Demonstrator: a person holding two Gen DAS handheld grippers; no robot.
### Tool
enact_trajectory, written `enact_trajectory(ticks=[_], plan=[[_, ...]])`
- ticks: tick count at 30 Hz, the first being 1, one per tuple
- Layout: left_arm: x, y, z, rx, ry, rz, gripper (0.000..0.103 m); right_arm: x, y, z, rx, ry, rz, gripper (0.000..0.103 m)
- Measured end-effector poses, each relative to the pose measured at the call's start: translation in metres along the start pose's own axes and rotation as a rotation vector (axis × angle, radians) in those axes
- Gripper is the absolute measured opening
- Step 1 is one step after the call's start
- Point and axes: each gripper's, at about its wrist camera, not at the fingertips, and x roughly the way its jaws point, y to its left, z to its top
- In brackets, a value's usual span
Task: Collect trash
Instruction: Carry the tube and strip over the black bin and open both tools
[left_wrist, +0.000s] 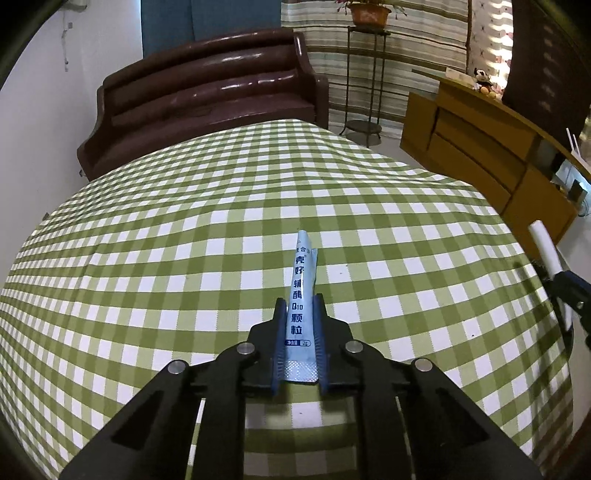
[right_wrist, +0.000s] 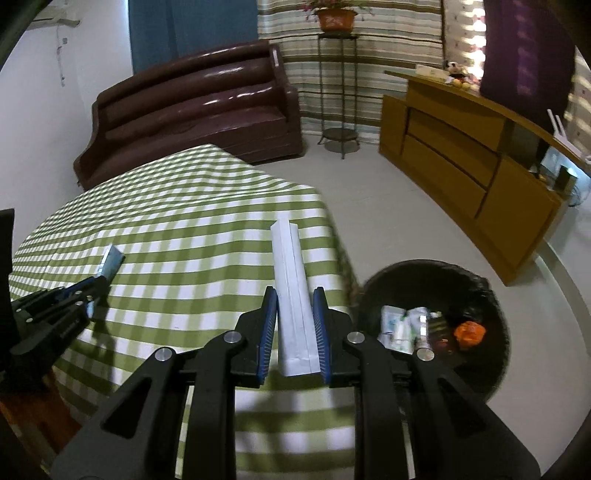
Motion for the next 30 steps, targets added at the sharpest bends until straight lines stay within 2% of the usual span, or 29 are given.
enact_trajectory(ticks=[5,17,23,30], plan=[[-0.01,-0.021,-0.003,0.009,-0.02,-0.033,0.014,-0.014,-0.032,-0.004,0.035,-0.019,-0.057,0.02],[-0.047,-0.13,0.004,0.145,-0.115,-0.214,0.014,-0.034,-0.09,-0.016,0.106,-0.045,-0.136,0.02],[-0.045,-0.181,0.005,0.211,-0.119,-0.278,0.014,-0.037,-0.121,-0.021,0.154,-0.047,-0.171,0.02],[-0.035,-0.215,0.002,0.261,-0.099,-0.304,0.014,-0.032,-0.14,-0.022,0.187,-0.044,-0.182,0.02]])
